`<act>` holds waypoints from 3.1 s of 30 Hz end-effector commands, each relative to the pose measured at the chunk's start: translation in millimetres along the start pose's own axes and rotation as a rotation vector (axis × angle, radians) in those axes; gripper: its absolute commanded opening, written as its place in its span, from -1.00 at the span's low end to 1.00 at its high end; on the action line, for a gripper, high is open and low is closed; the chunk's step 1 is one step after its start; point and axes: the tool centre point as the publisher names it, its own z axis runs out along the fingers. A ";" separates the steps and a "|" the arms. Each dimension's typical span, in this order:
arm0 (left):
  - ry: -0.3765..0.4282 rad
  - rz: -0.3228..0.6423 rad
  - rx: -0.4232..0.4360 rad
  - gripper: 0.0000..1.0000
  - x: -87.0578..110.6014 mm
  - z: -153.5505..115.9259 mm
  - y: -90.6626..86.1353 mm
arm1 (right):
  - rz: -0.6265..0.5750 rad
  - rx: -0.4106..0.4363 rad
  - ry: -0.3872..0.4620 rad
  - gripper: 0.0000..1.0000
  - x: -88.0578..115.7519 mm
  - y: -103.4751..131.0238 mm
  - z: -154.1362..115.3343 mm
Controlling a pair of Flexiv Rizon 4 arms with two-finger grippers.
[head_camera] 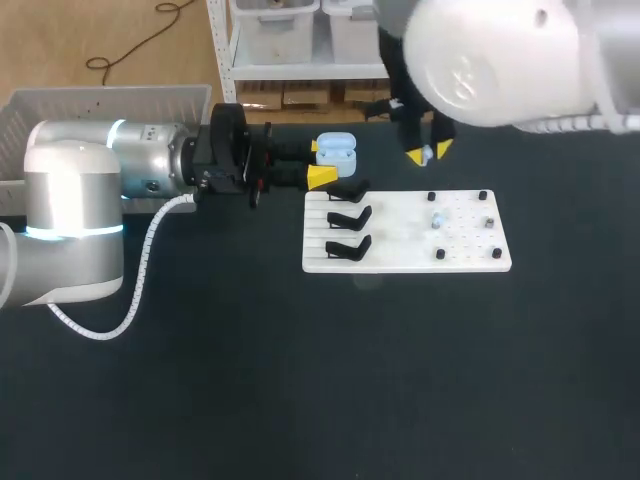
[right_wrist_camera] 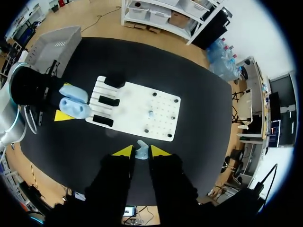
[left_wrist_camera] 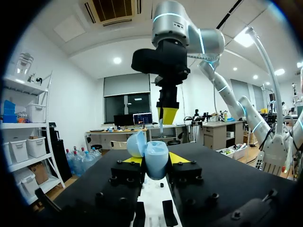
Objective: Pick up each earbud case from the left stands, insert the matching earbuds, close the lid, and place the case in the box.
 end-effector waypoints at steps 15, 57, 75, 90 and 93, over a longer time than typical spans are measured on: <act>-0.002 0.003 -0.002 -1.00 0.8 -0.1 -0.3 | 0.001 0.009 0.033 -1.00 -4.4 5.0 -3.2; 0.021 0.005 -0.013 -1.00 24.7 14.3 -0.4 | 0.436 0.018 0.161 -1.00 -25.2 49.2 -7.1; 0.021 0.005 -0.013 -1.00 24.7 14.3 -0.4 | 0.524 0.142 0.137 -1.00 -30.2 78.7 -0.2; 0.021 0.005 -0.013 -1.00 24.7 14.3 -0.4 | 0.543 0.168 0.158 -1.00 -41.1 85.1 4.1; 0.021 0.005 -0.013 -1.00 24.7 14.3 -0.4 | 0.548 0.175 0.164 -1.00 -43.0 84.0 5.8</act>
